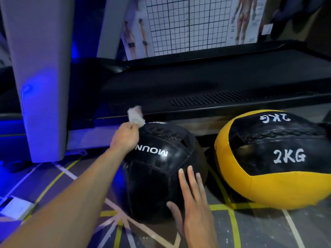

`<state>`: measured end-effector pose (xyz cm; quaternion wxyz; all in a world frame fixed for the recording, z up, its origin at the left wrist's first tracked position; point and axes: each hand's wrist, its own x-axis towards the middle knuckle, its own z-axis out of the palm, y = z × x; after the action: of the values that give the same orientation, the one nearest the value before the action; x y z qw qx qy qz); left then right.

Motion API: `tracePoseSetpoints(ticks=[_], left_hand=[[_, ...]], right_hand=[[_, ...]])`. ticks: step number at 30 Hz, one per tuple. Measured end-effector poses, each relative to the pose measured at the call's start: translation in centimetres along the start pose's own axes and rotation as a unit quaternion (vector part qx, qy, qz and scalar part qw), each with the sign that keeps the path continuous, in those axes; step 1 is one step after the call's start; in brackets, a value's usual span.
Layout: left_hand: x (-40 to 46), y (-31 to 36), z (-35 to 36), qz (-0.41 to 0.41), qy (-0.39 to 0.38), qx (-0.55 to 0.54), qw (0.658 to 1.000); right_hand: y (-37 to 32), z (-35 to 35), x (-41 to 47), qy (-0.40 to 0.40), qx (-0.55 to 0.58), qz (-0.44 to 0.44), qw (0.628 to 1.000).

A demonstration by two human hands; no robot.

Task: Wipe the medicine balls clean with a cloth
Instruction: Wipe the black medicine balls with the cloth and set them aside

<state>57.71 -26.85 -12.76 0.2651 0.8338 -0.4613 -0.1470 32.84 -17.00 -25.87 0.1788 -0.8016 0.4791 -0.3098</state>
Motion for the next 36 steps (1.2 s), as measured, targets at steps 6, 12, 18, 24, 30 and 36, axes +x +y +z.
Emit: tracePoseSetpoints(ticks=[6, 12, 18, 24, 30, 36], left_hand=[[-1.8, 6.8, 3.5, 0.348, -0.123, 0.262, 0.891], [4.7, 3.7, -0.1, 0.161, -0.173, 0.289, 0.928], [3.1, 5.0, 1.2, 0.180, -0.237, 0.147, 0.943], [-1.2, 10.0, 4.5, 0.418, -0.262, 0.255, 0.832], [6.7, 6.2, 0.7, 0.063, -0.261, 0.202, 0.942], [0.5, 13.0, 6.1, 0.296, -0.337, 0.333, 0.829]], right_hand=[[1.3, 0.4, -0.9, 0.030, -0.018, -0.015, 0.999], [2.9, 0.5, -1.6, 0.028, -0.061, -0.021, 0.998], [3.8, 1.3, -1.2, 0.035, -0.071, -0.035, 0.996], [2.3, 0.8, -0.8, 0.032, -0.052, -0.023, 0.998], [0.8, 1.4, -0.4, 0.025, -0.024, -0.010, 0.999], [0.5, 1.4, -0.2, 0.036, -0.004, -0.034, 0.999]])
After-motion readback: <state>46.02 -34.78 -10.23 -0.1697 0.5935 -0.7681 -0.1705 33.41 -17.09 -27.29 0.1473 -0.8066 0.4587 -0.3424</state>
